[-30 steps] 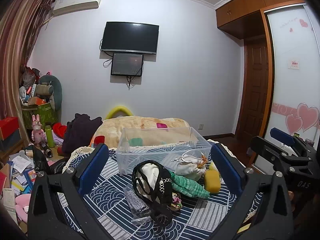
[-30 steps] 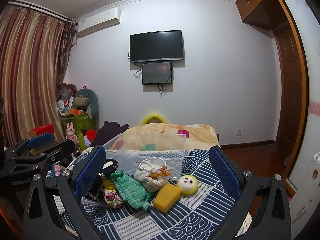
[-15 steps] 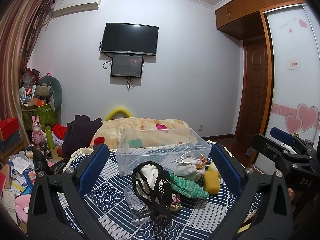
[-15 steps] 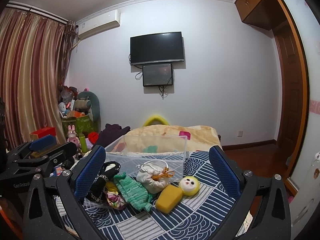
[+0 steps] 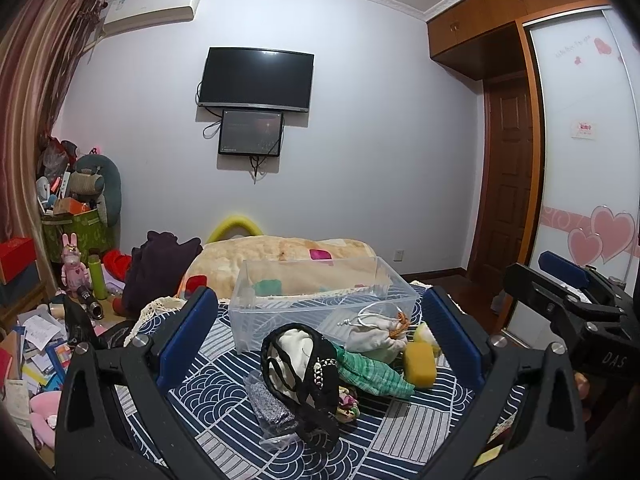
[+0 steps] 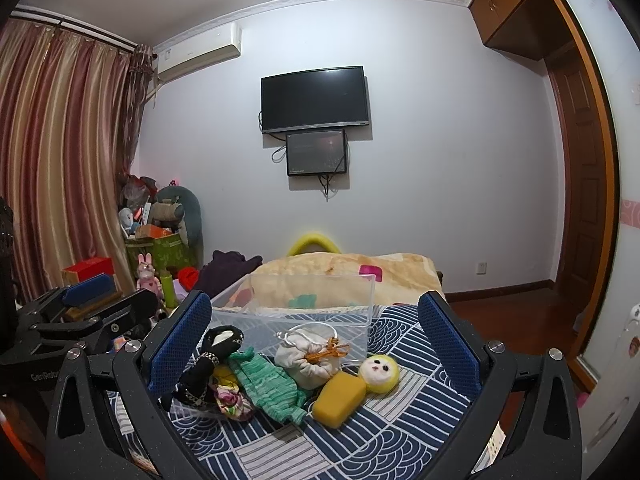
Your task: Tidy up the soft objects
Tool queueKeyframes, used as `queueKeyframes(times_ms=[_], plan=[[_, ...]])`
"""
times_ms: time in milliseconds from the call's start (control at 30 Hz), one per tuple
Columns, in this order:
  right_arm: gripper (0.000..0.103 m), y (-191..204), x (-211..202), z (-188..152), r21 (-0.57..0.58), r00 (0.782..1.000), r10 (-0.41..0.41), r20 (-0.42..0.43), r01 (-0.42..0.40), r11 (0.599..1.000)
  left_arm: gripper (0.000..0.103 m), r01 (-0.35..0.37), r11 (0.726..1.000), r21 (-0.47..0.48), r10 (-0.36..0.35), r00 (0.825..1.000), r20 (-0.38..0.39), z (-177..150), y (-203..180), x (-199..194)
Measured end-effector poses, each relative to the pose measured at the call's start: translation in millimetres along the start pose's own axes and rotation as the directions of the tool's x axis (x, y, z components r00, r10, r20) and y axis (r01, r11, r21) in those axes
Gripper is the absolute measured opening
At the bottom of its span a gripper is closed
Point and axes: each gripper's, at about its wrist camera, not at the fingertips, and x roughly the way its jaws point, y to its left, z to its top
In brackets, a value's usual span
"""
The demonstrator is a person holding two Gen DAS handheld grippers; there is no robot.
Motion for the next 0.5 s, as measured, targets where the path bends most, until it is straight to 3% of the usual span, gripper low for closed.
queueKeyframes(times_ms=[500], plan=[[0.103,-0.2,-0.5,0.0,0.001,1.000,0.002,0.001,-0.002,1.000,0.103,0.009,1.000,0.004,-0.009,1.000,0.006,0.0,-1.2,-2.8]])
